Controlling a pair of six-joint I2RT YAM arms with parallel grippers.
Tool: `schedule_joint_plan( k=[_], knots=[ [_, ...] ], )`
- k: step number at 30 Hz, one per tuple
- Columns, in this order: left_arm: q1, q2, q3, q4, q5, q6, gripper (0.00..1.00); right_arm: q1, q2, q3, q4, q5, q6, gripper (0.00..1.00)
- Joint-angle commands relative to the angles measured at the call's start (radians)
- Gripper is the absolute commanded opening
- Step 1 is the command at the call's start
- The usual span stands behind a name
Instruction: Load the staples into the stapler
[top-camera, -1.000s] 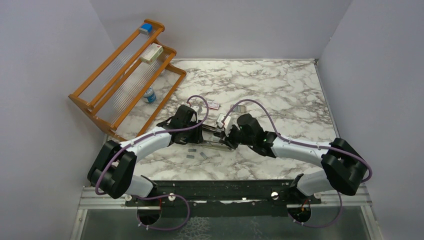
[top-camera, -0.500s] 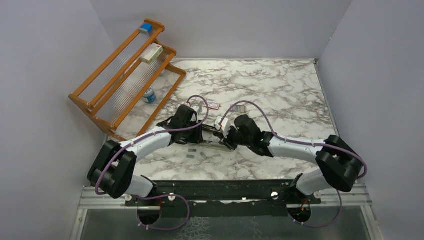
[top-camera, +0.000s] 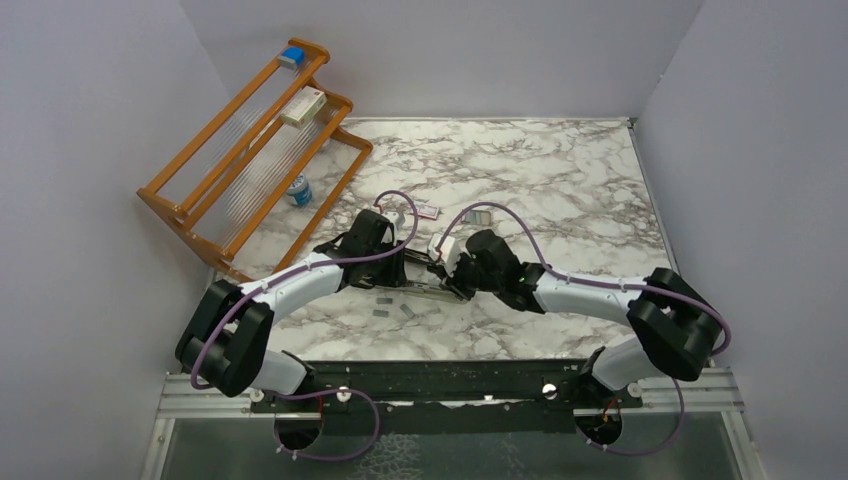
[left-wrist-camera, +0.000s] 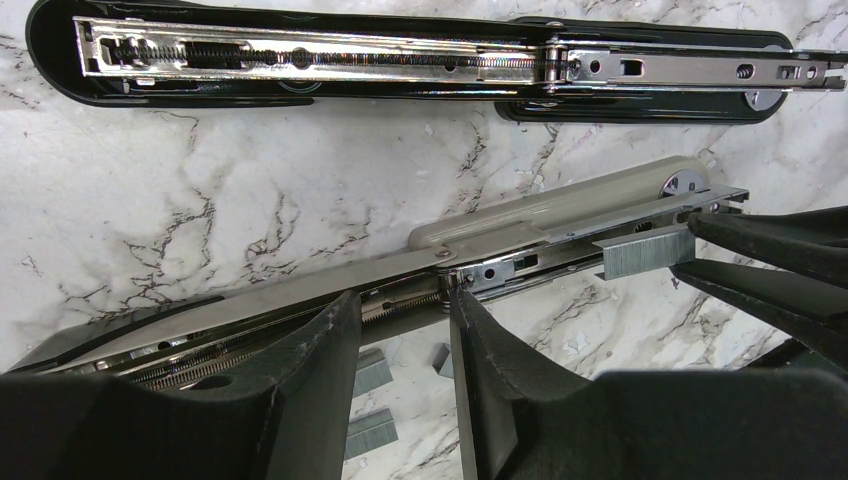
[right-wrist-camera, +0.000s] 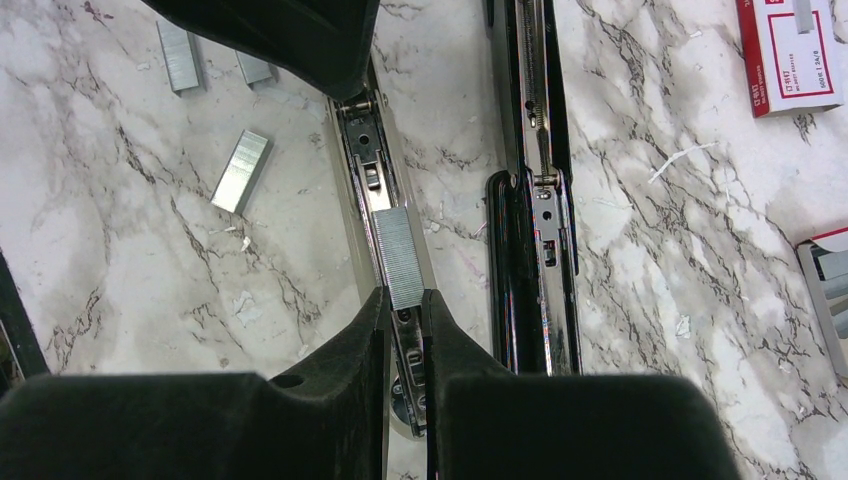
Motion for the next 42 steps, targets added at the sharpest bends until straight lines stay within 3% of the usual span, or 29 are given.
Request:
schedule_joint_plan(
  k=[1,42],
  knots=[
    [0.0,0.021,0.008,-0.036,-0.036,0.008,0.42,0.007,0.016,0.034,-0.022,0.017,-0.015,0.15],
    [-0.002,0.027,0.011,-0.036,-0.033,0.009,0.41,0.014,0.063,0.066,-0.101,0.042,-0.046,0.15]
  ],
)
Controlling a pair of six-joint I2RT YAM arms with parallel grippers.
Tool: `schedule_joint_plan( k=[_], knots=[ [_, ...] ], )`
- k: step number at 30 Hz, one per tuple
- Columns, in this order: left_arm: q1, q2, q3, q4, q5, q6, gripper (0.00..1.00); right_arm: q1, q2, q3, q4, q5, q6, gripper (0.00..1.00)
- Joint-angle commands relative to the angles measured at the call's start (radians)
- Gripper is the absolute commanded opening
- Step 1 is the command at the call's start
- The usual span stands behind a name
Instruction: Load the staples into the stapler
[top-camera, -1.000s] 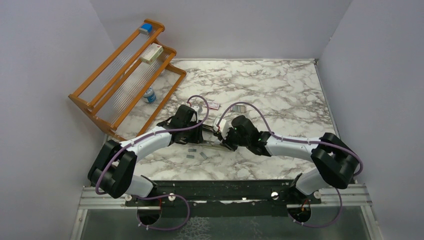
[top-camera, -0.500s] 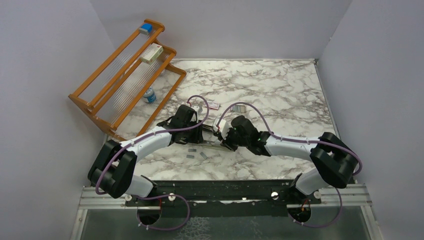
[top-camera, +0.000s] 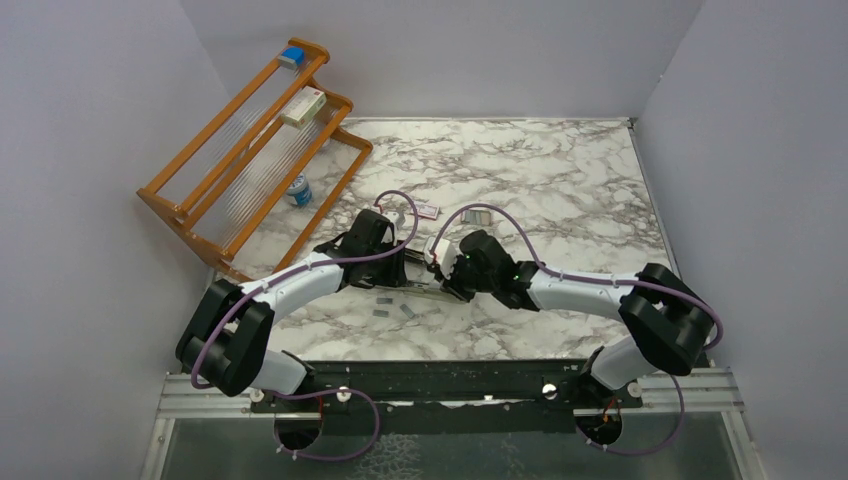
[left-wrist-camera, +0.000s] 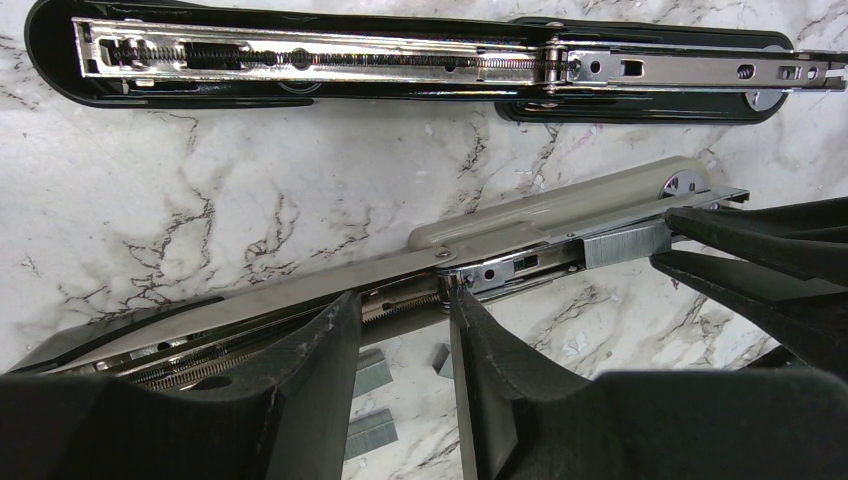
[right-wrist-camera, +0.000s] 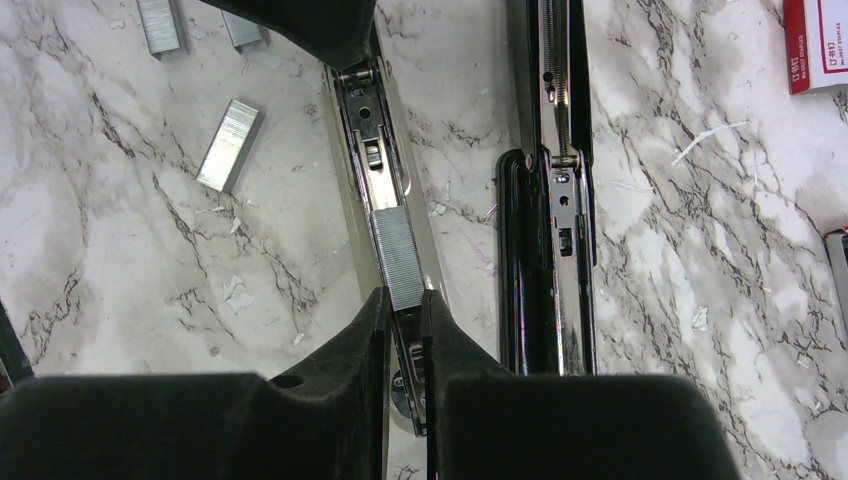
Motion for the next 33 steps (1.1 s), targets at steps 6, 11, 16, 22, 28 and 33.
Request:
schedule_joint_plan(
  k=[6,11,16,22,28,33],
  knots=[
    [-0.002,0.024,0.009,-0.035,-0.033,0.009,0.41,0.01,0.028,0.039,-0.047,0.022,-0.03,0.15],
    [-0.002,0.025,0.01,-0.036,-0.033,0.01,0.41,0.011,0.038,0.048,-0.061,0.019,-0.034,0.18],
    [-0.002,0.024,0.009,-0.035,-0.033,0.011,0.41,0.012,0.028,0.047,-0.066,0.017,-0.033,0.23],
    [-0.002,0.022,0.009,-0.036,-0.033,0.012,0.41,0.012,0.015,0.045,-0.07,0.006,-0.028,0.26],
    [-0.002,0.02,0.009,-0.035,-0.033,0.011,0.41,0.012,-0.001,0.04,-0.07,-0.004,-0.025,0.31],
    [-0.002,0.019,0.009,-0.036,-0.033,0.011,0.41,0.012,-0.02,0.038,-0.063,-0.006,-0.011,0.35]
  ],
)
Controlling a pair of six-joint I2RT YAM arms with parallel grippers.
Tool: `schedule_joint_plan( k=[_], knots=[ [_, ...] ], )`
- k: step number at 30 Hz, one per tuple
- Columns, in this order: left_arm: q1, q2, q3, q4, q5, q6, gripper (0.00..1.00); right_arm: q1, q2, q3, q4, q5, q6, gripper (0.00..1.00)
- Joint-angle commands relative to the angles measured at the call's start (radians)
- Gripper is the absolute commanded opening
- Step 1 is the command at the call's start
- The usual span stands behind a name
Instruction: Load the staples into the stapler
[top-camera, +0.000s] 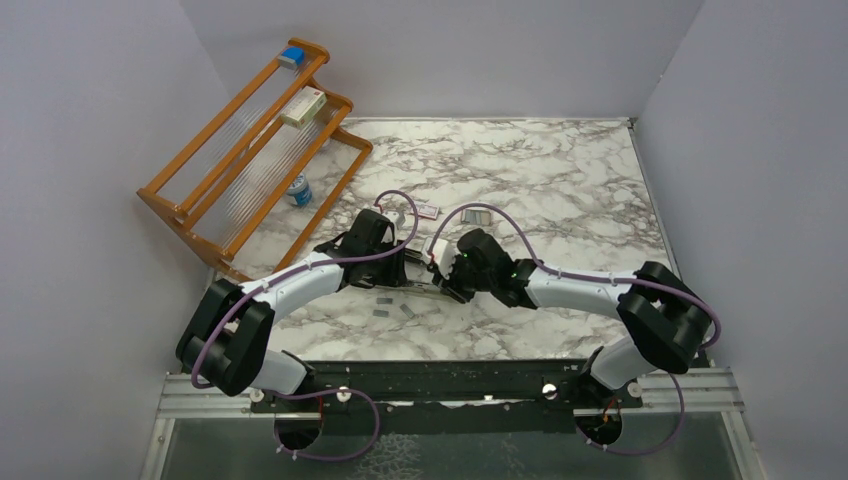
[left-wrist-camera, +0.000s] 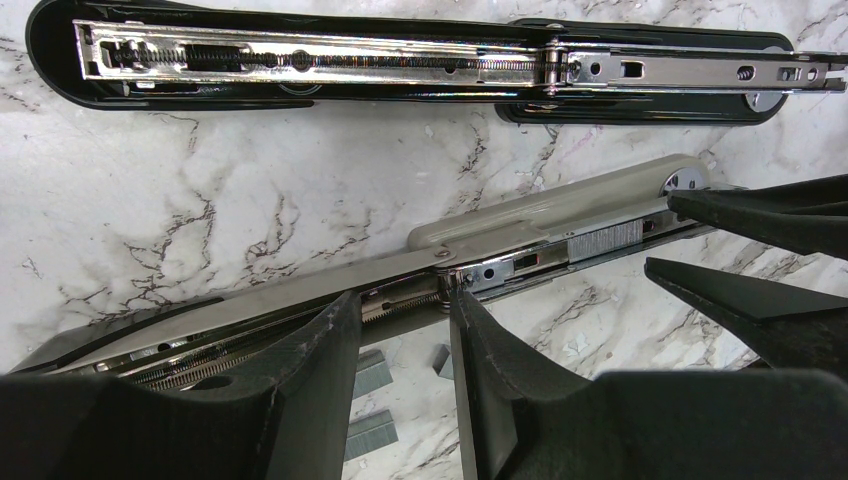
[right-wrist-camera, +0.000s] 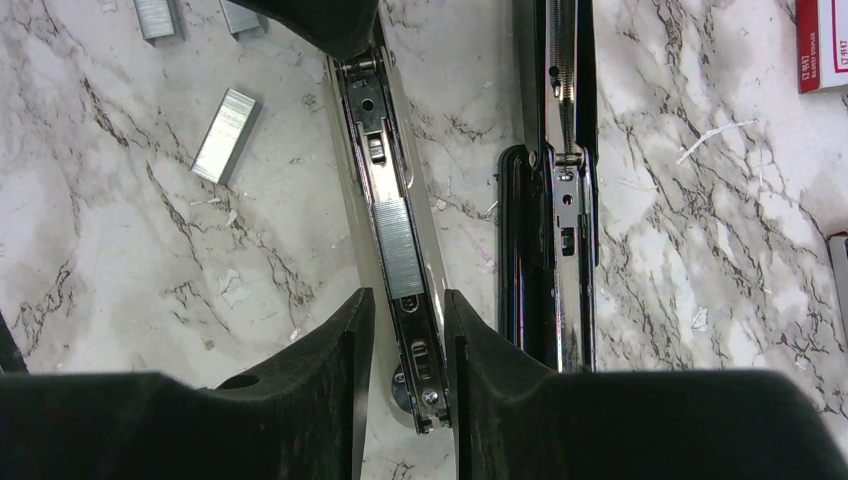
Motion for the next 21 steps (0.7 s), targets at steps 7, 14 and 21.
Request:
schedule_joint_plan(
  k=[7,14,21],
  knots=[
    [-0.002,0.015,0.007,-0.036,-0.035,0.011,0.41,0.005,-0.14,-0.042,0.108,0.035,0.128,0.38],
    [-0.003,0.02,0.008,-0.035,-0.033,0.011,0.41,0.004,-0.045,0.02,0.116,0.058,0.17,0.39],
    [-0.003,0.02,0.009,-0.035,-0.033,0.011,0.41,-0.007,0.039,0.079,0.09,0.031,0.17,0.39]
  ],
)
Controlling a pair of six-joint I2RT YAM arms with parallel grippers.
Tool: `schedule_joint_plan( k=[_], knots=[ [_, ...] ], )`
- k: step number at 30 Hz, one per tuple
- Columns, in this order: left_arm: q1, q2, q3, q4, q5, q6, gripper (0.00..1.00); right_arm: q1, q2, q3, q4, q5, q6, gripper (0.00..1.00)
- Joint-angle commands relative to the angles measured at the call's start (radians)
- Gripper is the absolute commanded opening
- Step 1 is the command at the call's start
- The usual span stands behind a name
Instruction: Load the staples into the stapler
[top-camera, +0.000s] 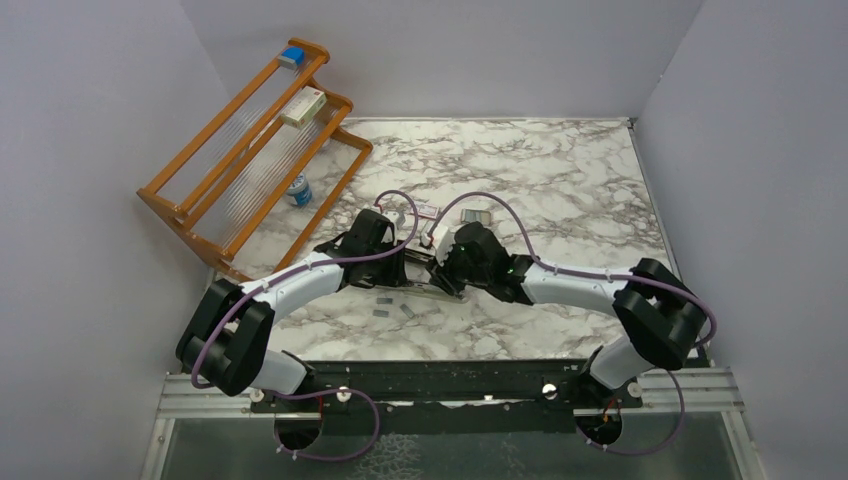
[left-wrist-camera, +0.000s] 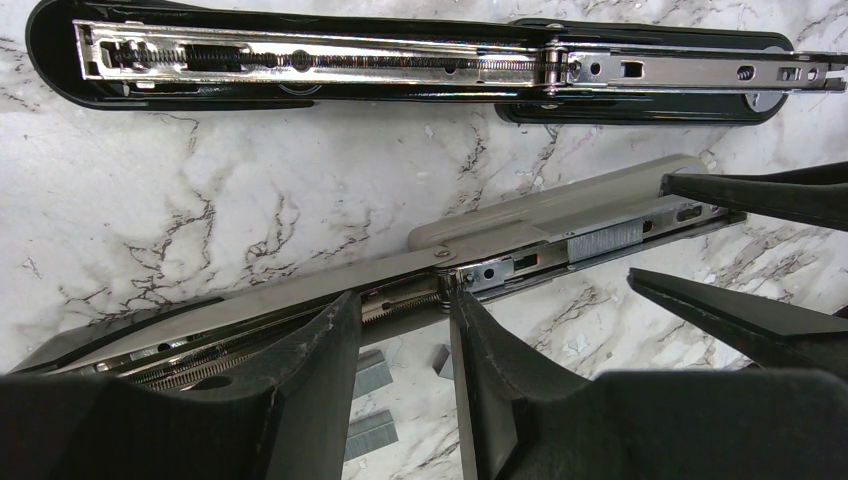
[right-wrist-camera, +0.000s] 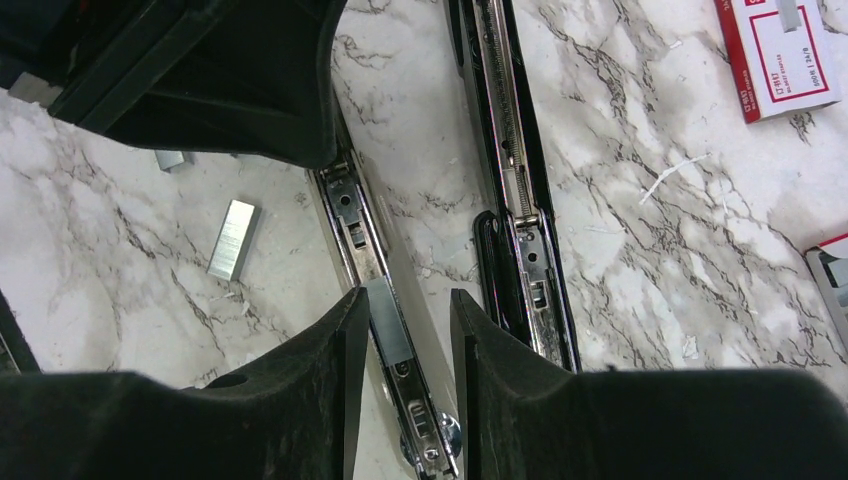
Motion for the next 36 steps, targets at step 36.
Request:
schedule_joint_plan(
  k=[36],
  knots=[
    [-0.003,0.027,0.015,-0.039,-0.043,0.018,0.41,-0.015,0.058,0.057,-0.28,0.103,-0.039,0.38]
  ],
)
